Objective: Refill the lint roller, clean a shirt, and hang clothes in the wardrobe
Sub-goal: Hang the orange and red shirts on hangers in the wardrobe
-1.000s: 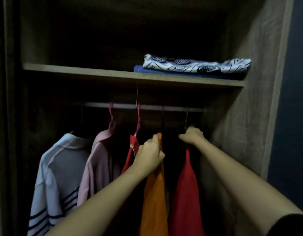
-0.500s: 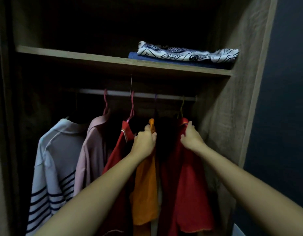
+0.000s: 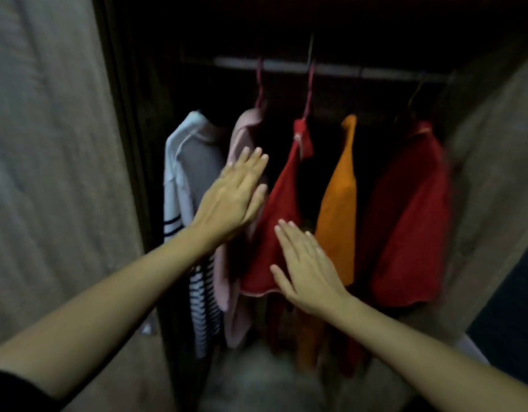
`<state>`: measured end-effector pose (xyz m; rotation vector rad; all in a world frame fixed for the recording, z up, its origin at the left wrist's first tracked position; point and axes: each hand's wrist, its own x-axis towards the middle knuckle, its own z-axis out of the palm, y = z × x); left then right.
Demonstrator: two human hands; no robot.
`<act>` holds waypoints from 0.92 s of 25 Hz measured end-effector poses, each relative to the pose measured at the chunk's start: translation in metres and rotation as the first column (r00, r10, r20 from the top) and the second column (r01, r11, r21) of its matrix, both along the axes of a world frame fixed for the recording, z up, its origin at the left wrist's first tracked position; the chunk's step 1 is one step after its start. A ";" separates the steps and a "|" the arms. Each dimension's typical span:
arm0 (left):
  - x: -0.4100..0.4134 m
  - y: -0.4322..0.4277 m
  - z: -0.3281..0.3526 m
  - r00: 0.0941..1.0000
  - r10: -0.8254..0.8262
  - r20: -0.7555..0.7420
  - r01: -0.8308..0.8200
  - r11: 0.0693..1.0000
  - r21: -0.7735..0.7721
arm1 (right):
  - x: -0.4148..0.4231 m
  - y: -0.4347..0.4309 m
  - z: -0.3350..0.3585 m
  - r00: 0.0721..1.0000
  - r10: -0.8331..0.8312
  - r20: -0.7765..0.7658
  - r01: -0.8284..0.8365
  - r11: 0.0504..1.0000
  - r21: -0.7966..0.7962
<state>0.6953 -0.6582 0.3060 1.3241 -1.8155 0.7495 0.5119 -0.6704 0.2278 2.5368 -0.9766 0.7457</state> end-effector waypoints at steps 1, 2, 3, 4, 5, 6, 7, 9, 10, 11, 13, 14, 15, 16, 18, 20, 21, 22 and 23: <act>0.015 0.010 -0.016 0.998 0.033 0.044 -0.033 0.999 0.009 | 0.017 0.011 -0.022 0.999 0.042 -0.018 -0.041 0.999 0.029; 0.033 0.022 -0.035 0.994 0.061 0.085 -0.064 0.998 0.028 | 0.036 0.025 -0.047 0.995 0.091 -0.031 -0.089 0.994 0.065; 0.051 0.035 -0.053 0.987 0.088 0.133 -0.094 0.995 0.043 | 0.055 0.037 -0.070 0.990 0.131 -0.048 -0.126 0.986 0.105; 0.067 0.047 -0.070 0.977 0.115 0.180 -0.124 0.991 0.042 | 0.074 0.049 -0.090 0.985 0.157 -0.072 -0.146 0.980 0.138; 0.084 0.056 -0.084 0.964 0.144 0.222 -0.156 0.987 0.039 | 0.092 0.059 -0.108 0.978 0.183 -0.097 -0.164 0.971 0.171; 0.104 0.066 -0.100 0.950 0.167 0.263 -0.187 0.981 0.053 | 0.113 0.070 -0.126 0.970 0.215 -0.115 -0.190 0.962 0.197; 0.120 0.076 -0.112 0.935 0.188 0.302 -0.215 0.975 0.058 | 0.129 0.078 -0.141 0.961 0.237 -0.144 -0.201 0.953 0.226; 0.147 0.089 -0.129 0.896 0.233 0.377 -0.268 0.962 0.044 | 0.154 0.086 -0.160 0.942 0.244 -0.230 -0.196 0.958 0.211; 0.165 0.095 -0.136 0.877 0.246 0.412 -0.291 0.955 0.049 | 0.172 0.089 -0.169 0.919 0.252 -0.302 -0.200 0.961 0.194; 0.182 0.099 -0.141 0.855 0.251 0.453 -0.305 0.951 0.048 | 0.187 0.091 -0.174 0.874 0.246 -0.419 -0.185 0.966 0.181; 0.212 0.102 -0.145 0.793 0.241 0.559 -0.311 0.950 0.032 | 0.215 0.092 -0.178 0.759 0.203 -0.619 -0.135 0.979 0.155; 0.222 0.101 -0.142 0.765 0.220 0.606 -0.298 0.954 0.030 | 0.226 0.091 -0.177 0.719 0.166 -0.675 -0.103 0.986 0.133; 0.230 0.099 -0.139 0.740 0.202 0.642 -0.281 0.959 0.023 | 0.236 0.090 -0.173 0.690 0.100 -0.717 -0.065 0.995 0.076; 0.234 0.097 -0.136 0.724 0.185 0.665 -0.261 0.965 0.016 | 0.243 0.088 -0.171 0.661 0.017 -0.750 -0.040 0.999 -0.013; 0.240 0.094 -0.131 0.706 0.160 0.690 -0.211 0.977 -0.011 | 0.251 0.082 -0.175 0.599 -0.091 -0.796 -0.118 0.973 -0.200; 0.243 0.092 -0.130 0.701 0.150 0.697 -0.175 0.984 -0.036 | 0.252 0.084 -0.174 0.530 -0.121 -0.839 -0.231 0.932 -0.280; 0.242 0.091 -0.131 0.704 0.146 0.695 -0.163 0.986 -0.042 | 0.251 0.084 -0.171 0.509 -0.133 -0.851 -0.264 0.917 -0.301; 0.240 0.091 -0.130 0.707 0.139 0.693 -0.151 0.988 -0.045 | 0.251 0.084 -0.169 0.508 -0.134 -0.851 -0.277 0.910 -0.308; 0.236 0.090 -0.130 0.710 0.124 0.693 -0.138 0.990 -0.036 | 0.250 0.084 -0.167 0.524 -0.123 -0.842 -0.273 0.913 -0.304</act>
